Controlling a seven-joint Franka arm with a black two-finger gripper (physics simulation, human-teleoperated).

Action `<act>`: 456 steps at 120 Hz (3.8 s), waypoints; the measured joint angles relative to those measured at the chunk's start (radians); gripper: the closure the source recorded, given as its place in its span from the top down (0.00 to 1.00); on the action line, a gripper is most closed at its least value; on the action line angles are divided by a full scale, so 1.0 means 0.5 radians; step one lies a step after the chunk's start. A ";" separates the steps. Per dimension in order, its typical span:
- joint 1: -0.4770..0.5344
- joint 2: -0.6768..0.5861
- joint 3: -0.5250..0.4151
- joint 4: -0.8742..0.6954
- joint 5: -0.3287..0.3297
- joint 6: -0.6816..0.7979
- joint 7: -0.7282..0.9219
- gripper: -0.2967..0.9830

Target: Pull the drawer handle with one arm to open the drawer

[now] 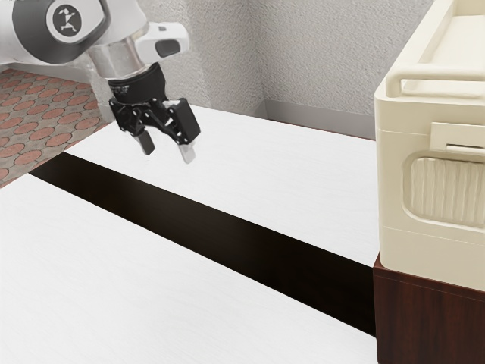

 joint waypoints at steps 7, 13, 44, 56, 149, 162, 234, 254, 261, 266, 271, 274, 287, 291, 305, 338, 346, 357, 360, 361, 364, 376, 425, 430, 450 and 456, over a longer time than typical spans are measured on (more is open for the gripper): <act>0.032 0.001 0.000 0.000 0.000 0.054 -0.002 0.75; 0.062 0.001 -0.002 0.000 -0.001 0.090 -0.004 0.75; 0.242 -0.061 -0.028 0.283 0.002 0.098 -0.014 0.75; 0.347 -0.065 -0.067 0.337 0.001 0.078 -0.052 0.75; 0.007 0.221 -0.172 -0.184 -0.246 0.595 -1.277 0.75; 0.011 0.294 -0.218 -0.181 -0.247 0.722 -1.315 0.75; 0.004 0.625 -0.502 -0.017 -0.255 1.175 -1.160 0.75; 0.004 0.673 -0.548 0.015 -0.258 1.253 -1.130 0.71; 0.005 0.678 -0.565 0.030 -0.260 1.271 -1.122 0.69; 0.005 0.680 -0.578 0.040 -0.261 1.281 -1.117 0.67; 0.006 0.679 -0.596 0.043 -0.263 1.289 -1.113 0.66; 0.007 0.679 -0.603 0.044 -0.270 1.293 -1.110 0.65; 0.017 0.675 -0.611 0.019 -0.301 1.318 -1.100 0.60; 0.017 0.674 -0.613 0.010 -0.307 1.329 -1.097 0.58; 0.008 0.672 -0.649 -0.019 -0.318 1.379 -1.087 0.52; 0.000 0.657 -0.658 -0.079 -0.344 1.456 -1.070 0.44; -0.005 0.651 -0.659 -0.090 -0.347 1.467 -1.067 0.43; -0.011 0.628 -0.659 -0.130 -0.354 1.479 -1.063 0.42; -0.012 0.617 -0.659 -0.147 -0.359 1.481 -1.062 0.42; -0.012 0.614 -0.659 -0.152 -0.361 1.482 -1.062 0.42; -0.013 0.607 -0.659 -0.163 -0.365 1.484 -1.061 0.42; -0.021 0.602 -0.659 -0.178 -0.374 1.490 -1.058 0.41; -0.011 0.606 -0.649 -0.205 -0.378 1.489 -1.039 0.35; -0.007 0.605 -0.645 -0.206 -0.378 1.490 -1.034 0.33; 0.001 0.602 -0.641 -0.208 -0.377 1.490 -1.017 0.26; 0.001 0.601 -0.640 -0.210 -0.377 1.488 -1.014 0.23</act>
